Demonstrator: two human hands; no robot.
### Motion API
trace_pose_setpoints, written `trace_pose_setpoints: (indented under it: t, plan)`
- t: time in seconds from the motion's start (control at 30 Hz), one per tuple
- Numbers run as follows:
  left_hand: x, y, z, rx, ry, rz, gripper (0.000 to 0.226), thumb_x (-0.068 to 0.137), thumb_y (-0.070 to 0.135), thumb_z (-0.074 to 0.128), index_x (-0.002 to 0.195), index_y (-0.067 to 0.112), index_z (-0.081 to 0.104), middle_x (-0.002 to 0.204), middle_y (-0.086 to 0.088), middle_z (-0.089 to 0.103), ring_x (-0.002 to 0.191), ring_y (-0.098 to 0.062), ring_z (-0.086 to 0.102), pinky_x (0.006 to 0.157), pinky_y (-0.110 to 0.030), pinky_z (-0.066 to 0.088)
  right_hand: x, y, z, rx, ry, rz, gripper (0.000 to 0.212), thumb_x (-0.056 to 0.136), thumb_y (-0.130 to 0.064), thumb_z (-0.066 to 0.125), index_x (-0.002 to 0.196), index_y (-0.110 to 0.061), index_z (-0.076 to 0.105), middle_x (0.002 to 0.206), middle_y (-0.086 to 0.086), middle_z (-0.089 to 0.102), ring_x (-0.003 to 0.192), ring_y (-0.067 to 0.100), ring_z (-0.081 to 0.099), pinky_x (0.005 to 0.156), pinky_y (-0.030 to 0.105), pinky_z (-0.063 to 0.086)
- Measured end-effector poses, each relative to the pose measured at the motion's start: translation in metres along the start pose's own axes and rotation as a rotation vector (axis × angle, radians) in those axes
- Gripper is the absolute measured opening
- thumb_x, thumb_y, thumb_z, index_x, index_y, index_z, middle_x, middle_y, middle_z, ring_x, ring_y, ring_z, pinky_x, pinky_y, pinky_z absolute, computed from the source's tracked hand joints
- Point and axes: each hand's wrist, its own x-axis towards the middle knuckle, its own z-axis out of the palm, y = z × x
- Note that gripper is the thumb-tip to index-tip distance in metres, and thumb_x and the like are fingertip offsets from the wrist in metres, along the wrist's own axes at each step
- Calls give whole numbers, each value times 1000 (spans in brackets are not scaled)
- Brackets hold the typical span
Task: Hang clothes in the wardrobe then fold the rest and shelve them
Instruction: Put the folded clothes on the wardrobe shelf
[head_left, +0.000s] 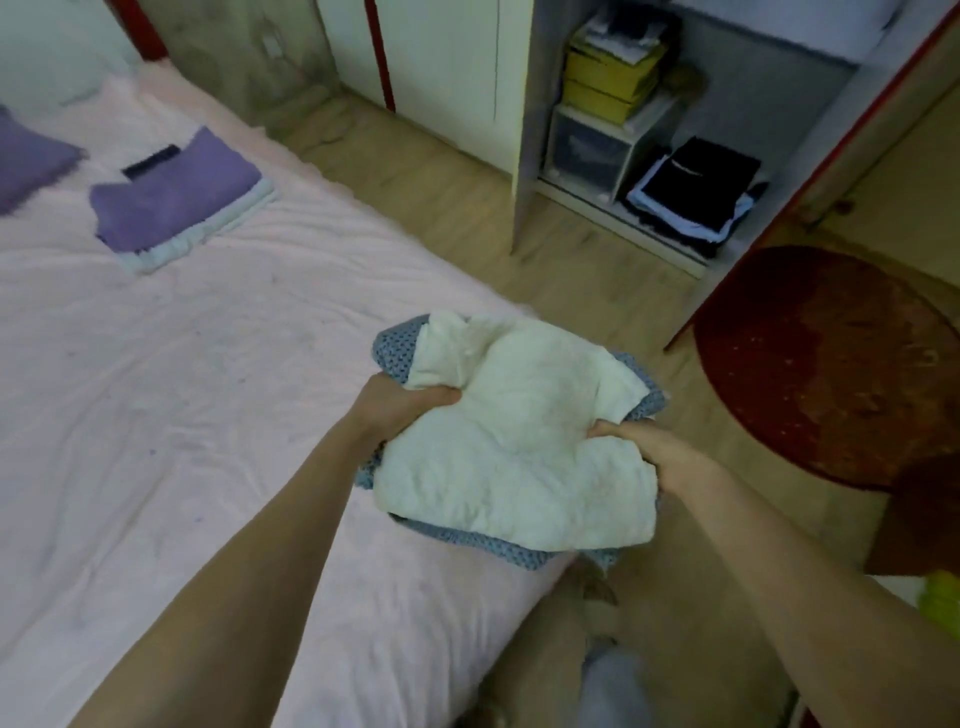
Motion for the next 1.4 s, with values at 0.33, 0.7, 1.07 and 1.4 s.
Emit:
trace_pose_setpoints:
  t: [0.33,0.7,1.07,1.4]
  plan:
    - [45,188,230,157,-54,52,85,55,51,88,124,13,57,119,-4,63,99,-20,63,78,-30,50,0,-54,-241,112,242,-120,60,94,-27,59,143,2,38,138,21,48,117,32,54,98,41,44]
    - [121,292,343,150,-25,52,69,61,50,86,116,18,59,111,-3,63,98,-22,61,87,-36,48,45,-156,-396,57,239,-89,54,79,-27,78,123,-3,57,119,15,61,109,32,59,97,44,48]
    - [261,393,321,139,15,-15,57,66,51,82,104,18,56,108,-3,61,98,-22,59,85,-35,45,182,-297,-414,64,210,-64,33,80,-23,75,103,-3,61,89,12,65,75,24,63,58,29,50]
    - [341,435,288,-14,145,-60,47,63,45,86,96,22,63,99,1,65,84,-14,61,79,-31,46,299,-409,-409,-78,25,-29,18,86,-28,68,89,-11,63,93,10,64,87,27,61,83,37,48]
